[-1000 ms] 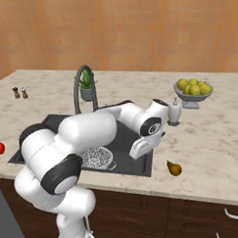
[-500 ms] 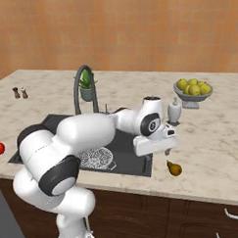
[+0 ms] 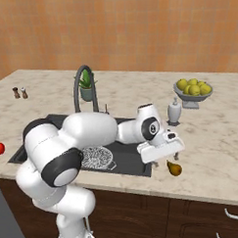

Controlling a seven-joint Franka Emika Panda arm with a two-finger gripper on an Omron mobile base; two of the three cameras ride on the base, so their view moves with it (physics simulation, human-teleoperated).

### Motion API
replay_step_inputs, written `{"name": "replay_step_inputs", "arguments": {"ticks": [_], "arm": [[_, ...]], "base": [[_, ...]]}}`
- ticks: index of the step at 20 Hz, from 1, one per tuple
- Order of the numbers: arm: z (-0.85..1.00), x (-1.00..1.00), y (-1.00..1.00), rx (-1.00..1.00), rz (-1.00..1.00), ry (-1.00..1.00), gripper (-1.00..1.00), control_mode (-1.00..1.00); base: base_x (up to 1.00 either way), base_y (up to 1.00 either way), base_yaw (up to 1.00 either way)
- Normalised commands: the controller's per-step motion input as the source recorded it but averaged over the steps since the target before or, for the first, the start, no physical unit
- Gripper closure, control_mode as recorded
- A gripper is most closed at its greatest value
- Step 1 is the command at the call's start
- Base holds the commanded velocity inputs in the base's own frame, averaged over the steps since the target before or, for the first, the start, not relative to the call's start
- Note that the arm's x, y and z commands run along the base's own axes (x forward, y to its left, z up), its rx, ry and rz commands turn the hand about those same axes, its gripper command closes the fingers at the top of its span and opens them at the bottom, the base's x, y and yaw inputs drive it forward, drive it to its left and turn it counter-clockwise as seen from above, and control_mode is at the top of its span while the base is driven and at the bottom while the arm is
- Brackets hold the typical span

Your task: Put the colander in the sink, put the apple, pear in the colander, and turn on the sink faucet and pour water over the colander.

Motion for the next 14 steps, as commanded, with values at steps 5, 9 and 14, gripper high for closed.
{"name": "replay_step_inputs", "arguments": {"ticks": [5, 9, 14], "arm": [[-0.01, 0.00, -0.30, -0.01, 0.10, 0.00, -1.00, -1.00], [-0.04, 0.01, -0.14, 0.00, 0.15, -0.01, -1.00, -1.00], [-0.15, 0.13, -0.09, 0.03, 0.16, 0.00, -1.00, -1.00]], "base": [[0.00, 0.00, 0.00], [0.00, 0.00, 0.00], [0.00, 0.00, 0.00]]}}
